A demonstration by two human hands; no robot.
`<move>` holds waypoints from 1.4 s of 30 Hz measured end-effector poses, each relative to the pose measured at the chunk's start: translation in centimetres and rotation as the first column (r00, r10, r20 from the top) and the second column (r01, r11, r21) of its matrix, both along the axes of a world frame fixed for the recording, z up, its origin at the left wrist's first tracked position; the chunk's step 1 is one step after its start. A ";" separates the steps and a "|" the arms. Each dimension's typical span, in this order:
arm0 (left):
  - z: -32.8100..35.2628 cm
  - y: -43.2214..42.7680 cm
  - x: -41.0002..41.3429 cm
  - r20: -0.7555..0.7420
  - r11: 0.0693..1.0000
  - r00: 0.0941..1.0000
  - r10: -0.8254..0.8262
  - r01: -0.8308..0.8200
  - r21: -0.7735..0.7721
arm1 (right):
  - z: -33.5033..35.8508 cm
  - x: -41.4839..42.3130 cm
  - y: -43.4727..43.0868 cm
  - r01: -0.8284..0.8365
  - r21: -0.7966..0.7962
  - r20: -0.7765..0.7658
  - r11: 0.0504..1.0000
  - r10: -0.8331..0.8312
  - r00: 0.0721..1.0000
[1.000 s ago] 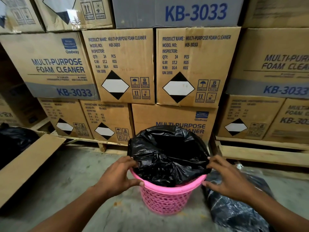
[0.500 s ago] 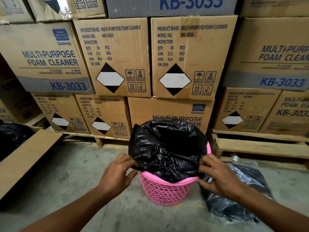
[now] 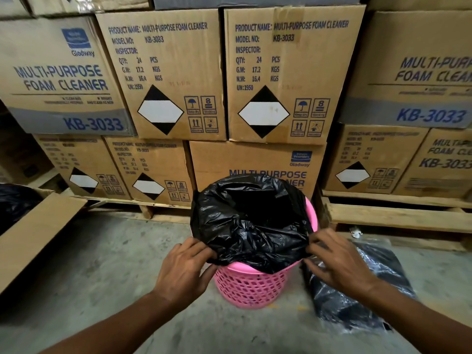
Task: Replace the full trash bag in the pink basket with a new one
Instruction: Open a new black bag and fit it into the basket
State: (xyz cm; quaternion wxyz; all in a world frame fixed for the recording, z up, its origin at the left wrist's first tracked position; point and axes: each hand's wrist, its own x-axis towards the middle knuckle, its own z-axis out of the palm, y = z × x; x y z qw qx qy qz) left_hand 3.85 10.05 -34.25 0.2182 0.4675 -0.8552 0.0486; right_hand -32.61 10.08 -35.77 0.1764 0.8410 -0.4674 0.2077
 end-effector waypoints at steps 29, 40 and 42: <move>0.6 1.1 -0.6 -0.014 0.994 0.995 -0.100 0.101 0.047 | 0.4 0.2 1.9 0.055 0.354 0.310 0.934 -0.173 0.935; 1.4 -6.9 -4.4 -0.429 0.755 0.685 0.588 -0.276 0.594 | 2.3 0.8 -0.9 0.219 0.600 0.690 0.770 -0.636 0.346; 1.8 -8.5 -5.2 -0.435 0.760 0.692 0.576 -0.257 0.598 | 4.0 1.3 -3.0 0.276 0.581 0.650 0.766 -0.641 0.408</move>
